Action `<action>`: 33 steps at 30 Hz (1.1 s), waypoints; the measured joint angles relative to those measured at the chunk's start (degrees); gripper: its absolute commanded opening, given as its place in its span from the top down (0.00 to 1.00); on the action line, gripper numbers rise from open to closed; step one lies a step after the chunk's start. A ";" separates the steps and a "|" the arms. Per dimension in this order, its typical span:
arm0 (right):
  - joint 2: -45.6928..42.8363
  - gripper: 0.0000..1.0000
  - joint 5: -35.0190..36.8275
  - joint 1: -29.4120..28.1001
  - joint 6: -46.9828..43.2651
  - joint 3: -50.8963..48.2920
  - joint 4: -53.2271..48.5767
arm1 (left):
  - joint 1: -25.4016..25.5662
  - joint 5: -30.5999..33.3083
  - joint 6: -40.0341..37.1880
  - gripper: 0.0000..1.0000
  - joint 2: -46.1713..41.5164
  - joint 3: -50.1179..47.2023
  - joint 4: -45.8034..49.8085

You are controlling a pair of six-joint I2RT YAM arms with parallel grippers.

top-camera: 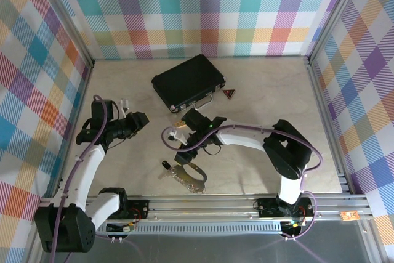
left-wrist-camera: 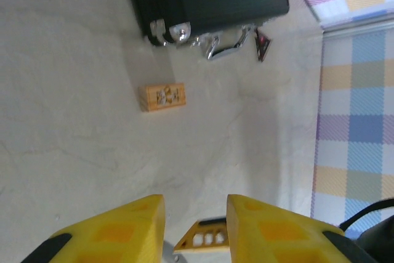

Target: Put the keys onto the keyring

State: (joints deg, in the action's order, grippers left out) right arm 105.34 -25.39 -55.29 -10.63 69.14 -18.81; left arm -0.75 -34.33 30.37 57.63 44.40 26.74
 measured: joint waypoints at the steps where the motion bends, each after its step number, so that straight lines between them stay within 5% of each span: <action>1: 0.85 0.51 0.09 -0.48 -0.48 0.63 -0.61 | -0.31 -0.55 -0.04 0.68 0.61 0.00 -0.61; 12: 5.75 0.67 2.38 -3.32 -0.55 4.31 -4.63 | -1.64 -3.69 -1.51 0.67 3.08 -2.47 -4.13; 33: 8.50 0.76 3.89 -5.29 -1.07 7.76 -6.67 | -2.40 -4.20 -3.04 0.67 3.39 -2.69 -4.87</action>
State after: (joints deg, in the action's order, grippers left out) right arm 113.84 -21.50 -60.58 -11.70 76.90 -25.47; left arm -3.16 -38.52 27.33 61.01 41.71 21.87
